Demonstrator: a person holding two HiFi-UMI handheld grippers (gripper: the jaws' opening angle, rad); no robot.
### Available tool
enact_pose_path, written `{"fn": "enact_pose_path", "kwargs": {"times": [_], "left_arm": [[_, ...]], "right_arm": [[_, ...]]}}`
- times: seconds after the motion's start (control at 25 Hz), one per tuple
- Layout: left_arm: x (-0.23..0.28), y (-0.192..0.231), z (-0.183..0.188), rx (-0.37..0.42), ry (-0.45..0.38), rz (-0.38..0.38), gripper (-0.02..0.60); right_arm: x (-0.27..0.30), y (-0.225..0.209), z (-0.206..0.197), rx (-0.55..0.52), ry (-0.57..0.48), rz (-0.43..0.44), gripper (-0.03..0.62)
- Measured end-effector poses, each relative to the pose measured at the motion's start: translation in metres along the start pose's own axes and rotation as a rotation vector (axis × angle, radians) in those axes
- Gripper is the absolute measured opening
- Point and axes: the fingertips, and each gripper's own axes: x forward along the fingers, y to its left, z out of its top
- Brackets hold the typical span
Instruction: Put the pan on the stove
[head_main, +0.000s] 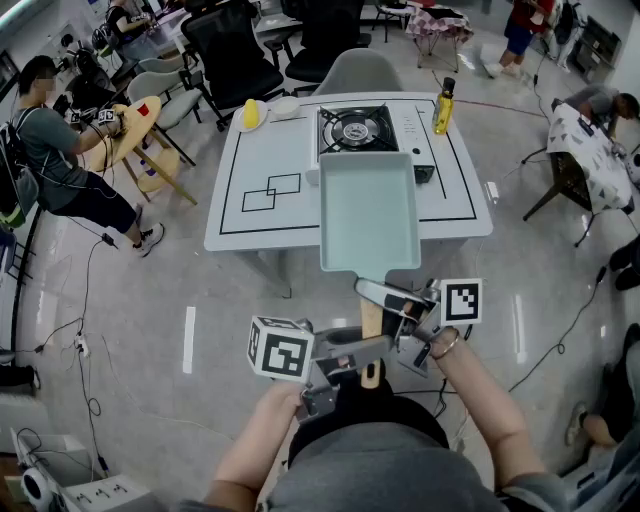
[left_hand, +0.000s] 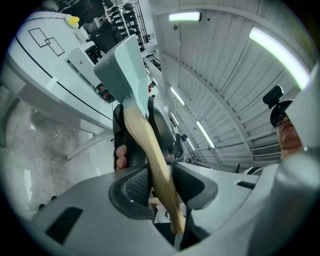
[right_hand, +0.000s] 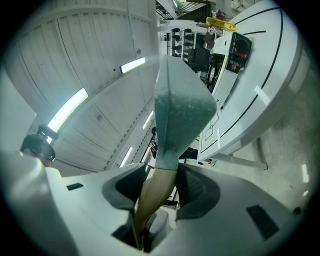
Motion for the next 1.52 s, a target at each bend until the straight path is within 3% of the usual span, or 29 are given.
{"fn": "enact_pose_path", "kwargs": {"times": [0.44,1.04,1.52], "left_arm": [[0.012,0.000,0.005,0.001,0.015,-0.005,0.123],[0.035,0.009,0.036,-0.011,-0.031,0.008,0.126],[0.036,0.050,0.116,-0.015,-0.056,-0.007,0.127]], "right_arm": [[-0.008,-0.001,0.010,0.000,-0.010,0.003,0.187],[-0.013,-0.016,0.044,0.032,0.019,0.014,0.189],[0.028,-0.058,0.111,0.063,0.013,0.006,0.189]]}}
